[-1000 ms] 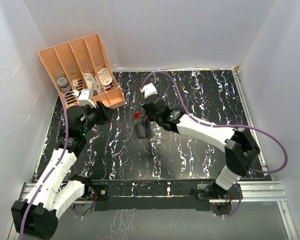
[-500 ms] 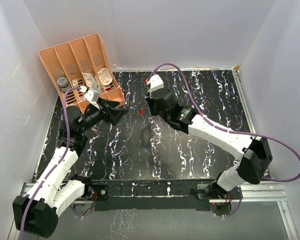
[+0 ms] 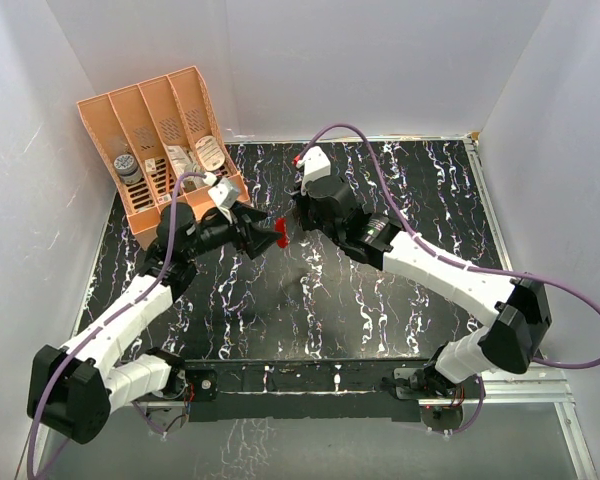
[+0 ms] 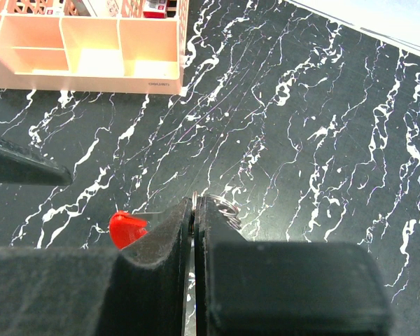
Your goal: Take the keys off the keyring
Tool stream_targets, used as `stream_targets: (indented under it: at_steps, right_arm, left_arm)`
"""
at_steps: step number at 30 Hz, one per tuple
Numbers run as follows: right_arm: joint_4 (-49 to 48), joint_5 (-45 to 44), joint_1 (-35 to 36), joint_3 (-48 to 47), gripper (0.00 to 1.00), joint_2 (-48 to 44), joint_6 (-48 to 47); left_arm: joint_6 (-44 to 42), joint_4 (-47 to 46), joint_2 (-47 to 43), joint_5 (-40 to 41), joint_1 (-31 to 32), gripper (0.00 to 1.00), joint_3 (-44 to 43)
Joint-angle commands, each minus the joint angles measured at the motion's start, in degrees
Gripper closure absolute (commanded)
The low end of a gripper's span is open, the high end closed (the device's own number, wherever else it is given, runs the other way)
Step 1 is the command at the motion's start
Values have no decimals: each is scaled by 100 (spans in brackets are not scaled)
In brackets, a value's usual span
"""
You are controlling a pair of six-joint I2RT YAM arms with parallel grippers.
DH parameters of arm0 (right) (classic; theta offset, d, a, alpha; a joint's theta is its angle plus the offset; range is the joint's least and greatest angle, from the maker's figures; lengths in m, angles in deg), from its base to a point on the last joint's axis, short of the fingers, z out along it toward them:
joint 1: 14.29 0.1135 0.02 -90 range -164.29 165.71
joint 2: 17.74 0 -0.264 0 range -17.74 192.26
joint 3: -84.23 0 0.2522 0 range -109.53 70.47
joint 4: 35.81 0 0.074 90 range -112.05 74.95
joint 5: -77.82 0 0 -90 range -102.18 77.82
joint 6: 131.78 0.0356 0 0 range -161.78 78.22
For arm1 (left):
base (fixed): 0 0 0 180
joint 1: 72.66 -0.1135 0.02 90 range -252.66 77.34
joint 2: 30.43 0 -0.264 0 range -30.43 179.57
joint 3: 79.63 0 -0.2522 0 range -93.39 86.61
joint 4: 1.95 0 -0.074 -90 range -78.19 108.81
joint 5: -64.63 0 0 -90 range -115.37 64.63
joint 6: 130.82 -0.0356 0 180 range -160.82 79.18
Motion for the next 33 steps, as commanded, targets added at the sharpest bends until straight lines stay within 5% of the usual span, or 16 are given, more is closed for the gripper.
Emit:
stream_targets:
  at_steps: [1,20,27,33]
  right_arm:
    - [-267,55,42,-396,100,-316,116]
    - [-207,191,148,-328,100,-690,227]
    - [-258,155,152,-287,100,-717,225]
    - [-318,-20,157,-118,100,-847,140]
  left_arm:
    - [-571,-88,203,611,352,31,-347]
    - [-1371,283,1008,2299,1348,70,-980]
    - [-1431,336,988,2374,1381,99,-991]
    - [-1519,900,906,2975,1383,100,-1237]
